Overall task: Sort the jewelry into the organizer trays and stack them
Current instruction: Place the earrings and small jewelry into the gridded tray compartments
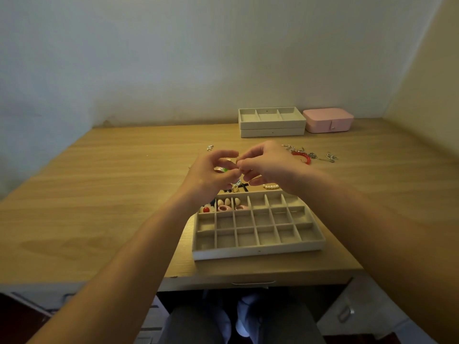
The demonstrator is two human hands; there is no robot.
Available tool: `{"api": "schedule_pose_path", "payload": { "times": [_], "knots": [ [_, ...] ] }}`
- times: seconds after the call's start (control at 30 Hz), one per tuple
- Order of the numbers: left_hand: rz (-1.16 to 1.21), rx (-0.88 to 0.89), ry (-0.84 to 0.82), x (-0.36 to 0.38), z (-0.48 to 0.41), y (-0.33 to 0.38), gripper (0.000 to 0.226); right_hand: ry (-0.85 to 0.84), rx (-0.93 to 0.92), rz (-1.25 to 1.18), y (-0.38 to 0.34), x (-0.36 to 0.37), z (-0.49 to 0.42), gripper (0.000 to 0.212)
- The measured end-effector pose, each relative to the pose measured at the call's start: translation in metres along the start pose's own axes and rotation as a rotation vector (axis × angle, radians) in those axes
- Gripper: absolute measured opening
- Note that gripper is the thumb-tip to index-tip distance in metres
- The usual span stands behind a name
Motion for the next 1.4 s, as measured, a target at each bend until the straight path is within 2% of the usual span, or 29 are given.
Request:
{"api": "schedule_pose_path", "payload": {
  "times": [0.17,0.33,0.47,0.63,0.97,1.17,1.4],
  "knots": [
    [0.079,-0.094,0.013,-0.005,0.001,-0.017,0.037,-0.059,0.03,0.025,0.014,0.005,-0.003,0.014],
    [0.048,-0.149,0.053,-0.009,-0.001,-0.031,0.035,-0.132,0.07,0.05,0.027,0.011,-0.004,0.011],
    [-0.187,-0.105,0.054,-0.01,-0.005,-0.036,0.026,-0.142,0.062,0.141,0.032,0.012,-0.004,0.008],
    [-0.33,-0.07,0.014,-0.005,-0.005,-0.034,0.018,-0.135,0.012,0.339,0.033,0.01,-0.006,0.008],
    [-0.536,0.014,-0.096,0.008,-0.001,-0.034,0.01,-0.164,-0.02,0.392,0.038,0.013,-0.011,0.005],
    [-0.72,0.115,-0.141,0.012,-0.001,-0.032,0.007,-0.199,-0.052,0.464,0.035,0.018,-0.011,0.004],
    [-0.857,0.254,-0.138,0.009,0.005,-0.023,0.009,-0.16,-0.091,0.526,0.035,0.021,-0.011,0.003]
  ]
}}
Point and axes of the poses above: each hand's wrist, its own z-axis away from the middle knuckle, its own x-axis out of the palm, y = z × x, the point moved 6 cm from there along -z, towards the middle knuckle, and after that the axes turned 14 degrees about z, right-handed, at the moved point
